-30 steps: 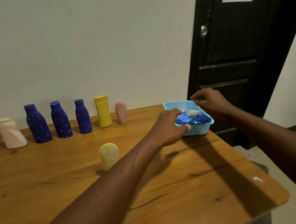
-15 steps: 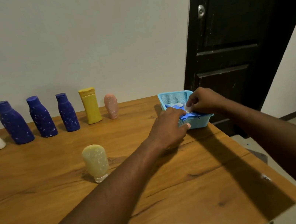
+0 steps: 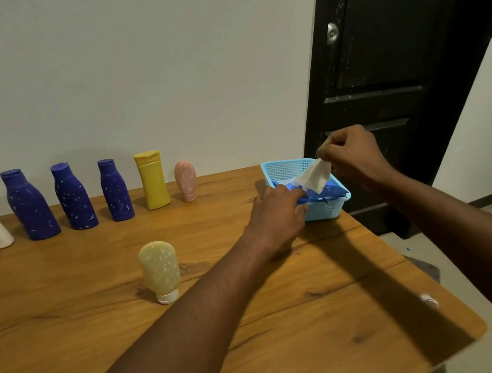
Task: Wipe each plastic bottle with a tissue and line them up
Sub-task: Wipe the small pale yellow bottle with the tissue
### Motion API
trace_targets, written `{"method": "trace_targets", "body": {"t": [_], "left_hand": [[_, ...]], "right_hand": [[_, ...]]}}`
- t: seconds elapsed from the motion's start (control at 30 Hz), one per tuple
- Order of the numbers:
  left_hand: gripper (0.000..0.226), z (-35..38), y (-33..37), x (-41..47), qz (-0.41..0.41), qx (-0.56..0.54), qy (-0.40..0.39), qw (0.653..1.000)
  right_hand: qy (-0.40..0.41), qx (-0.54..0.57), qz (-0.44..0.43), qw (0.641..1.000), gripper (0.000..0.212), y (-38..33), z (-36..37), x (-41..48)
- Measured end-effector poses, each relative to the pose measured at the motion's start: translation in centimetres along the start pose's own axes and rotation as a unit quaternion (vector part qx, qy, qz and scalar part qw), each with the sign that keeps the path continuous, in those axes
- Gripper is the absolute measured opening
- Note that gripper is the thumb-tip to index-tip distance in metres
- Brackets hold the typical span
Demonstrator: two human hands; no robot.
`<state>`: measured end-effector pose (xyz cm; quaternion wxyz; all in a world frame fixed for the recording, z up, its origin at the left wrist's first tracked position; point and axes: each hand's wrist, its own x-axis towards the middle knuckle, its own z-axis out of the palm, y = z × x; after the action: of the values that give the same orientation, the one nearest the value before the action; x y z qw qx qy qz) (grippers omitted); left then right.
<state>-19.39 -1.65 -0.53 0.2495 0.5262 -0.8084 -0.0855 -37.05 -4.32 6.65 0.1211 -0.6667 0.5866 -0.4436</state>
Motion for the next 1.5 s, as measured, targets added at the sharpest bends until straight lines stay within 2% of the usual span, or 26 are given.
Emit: {"method": "trace_targets", "body": {"t": [0.1, 0.2, 0.3, 0.37, 0.4, 0.43, 0.5, 0.53, 0.57, 0.6, 0.63, 0.67, 0.7, 0.8, 0.93, 1.0, 1.07, 1.2, 1.3, 1.4, 1.5], "left_hand": [[0.041, 0.0, 0.1, 0.0, 0.002, 0.012, -0.005, 1.0], [0.045, -0.2, 0.1, -0.5, -0.007, -0.027, 0.007, 1.0], [0.045, -1.1, 0.1, -1.9, -0.041, -0.134, 0.044, 0.989], [0.042, -2.2, 0.3, -3.5, -0.099, -0.238, 0.067, 0.964], [0.04, -2.9, 0.5, -4.5, -0.142, -0.311, 0.069, 0.937], [0.037, -3.9, 0.9, -5.8, -0.19, -0.397, 0.064, 0.895], [0.03, -5.7, 1.3, -8.3, -0.264, -0.585, 0.045, 0.765], [0.026, -6.5, 1.4, -9.5, -0.275, -0.664, 0.035, 0.695], [0.023, -7.3, 1.4, -10.7, -0.275, -0.716, 0.026, 0.64], [0.022, -7.9, 1.4, -11.9, -0.274, -0.749, 0.024, 0.603], [0.022, -8.5, 1.3, -13.0, -0.274, -0.762, 0.03, 0.586], [0.024, -8.8, 1.1, -13.9, -0.276, -0.761, 0.044, 0.585], [0.031, -9.0, 0.9, -14.8, -0.283, -0.746, 0.064, 0.599], [0.061, -10.0, -0.1, -17.4, -0.32, -0.65, 0.104, 0.681], [0.07, -12.1, -0.9, -20.4, -0.34, -0.518, 0.065, 0.782], [0.071, -13.1, -1.0, -21.7, -0.319, -0.489, 0.028, 0.811], [0.072, -13.9, -1.3, -22.7, -0.287, -0.464, 0.001, 0.838], [0.071, -15.1, -2.2, -24.3, -0.257, -0.454, -0.036, 0.853], [0.035, -15.3, -2.7, -25.3, -0.226, -0.45, -0.035, 0.863], [0.016, -14.8, -3.5, -25.8, -0.238, -0.445, 0.038, 0.862], [0.023, -14.0, -5.2, -25.8, -0.273, -0.453, 0.139, 0.837]], "right_hand": [[0.013, 0.043, -0.005, 0.999, 0.016, -1.0, -0.7, -0.7], [0.02, 0.088, 0.0, 0.996, 0.016, -2.1, -1.1, -1.4], [0.027, 0.137, 0.003, 0.99, 0.016, -3.4, -1.4, -2.5], [0.019, 0.174, 0.002, 0.985, 0.017, -4.2, -1.5, -3.6], [0.011, 0.192, 0.003, 0.981, 0.018, -4.6, -1.5, -4.2], [0.0, 0.208, 0.007, 0.978, 0.019, -5.0, -1.3, -5.1], [-0.025, 0.235, 0.027, 0.971, 0.019, -5.8, -0.7, -7.1], [-0.041, 0.254, 0.037, 0.966, 0.017, -6.2, -0.3, -8.3], [-0.058, 0.277, 0.048, 0.958, 0.015, -6.6, 0.2, -9.6], [-0.073, 0.302, 0.058, 0.949, 0.013, -7.1, 0.7, -11.1], [-0.082, 0.323, 0.066, 0.941, 0.01, -7.6, 1.3, -12.5], [-0.087, 0.335, 0.071, 0.935, 0.008, -8.0, 1.8, -13.9], [-0.091, 0.338, 0.071, 0.934, 0.008, -8.5, 2.3, -15.2], [-0.123, 0.316, 0.064, 0.939, 0.017, -9.8, 3.4, -18.5], [-0.2, 0.224, -0.002, 0.954, 0.054, -10.9, 4.0, -20.8], [-0.244, 0.17, -0.046, 0.954, 0.054, -11.5, 4.2, -21.4], [-0.267, 0.147, -0.059, 0.951, 0.041, -12.4, 4.4, -21.7], [-0.272, 0.173, -0.063, 0.945, 0.008, -13.9, 5.0, -22.6], [-0.246, 0.223, -0.028, 0.943, 0.007, -14.0, 5.4, -23.0], [-0.214, 0.29, 0.031, 0.932, 0.014, -14.2, 6.1, -23.1], [-0.155, 0.343, 0.116, 0.919, 0.012, -14.1, 6.8, -22.6]]}}
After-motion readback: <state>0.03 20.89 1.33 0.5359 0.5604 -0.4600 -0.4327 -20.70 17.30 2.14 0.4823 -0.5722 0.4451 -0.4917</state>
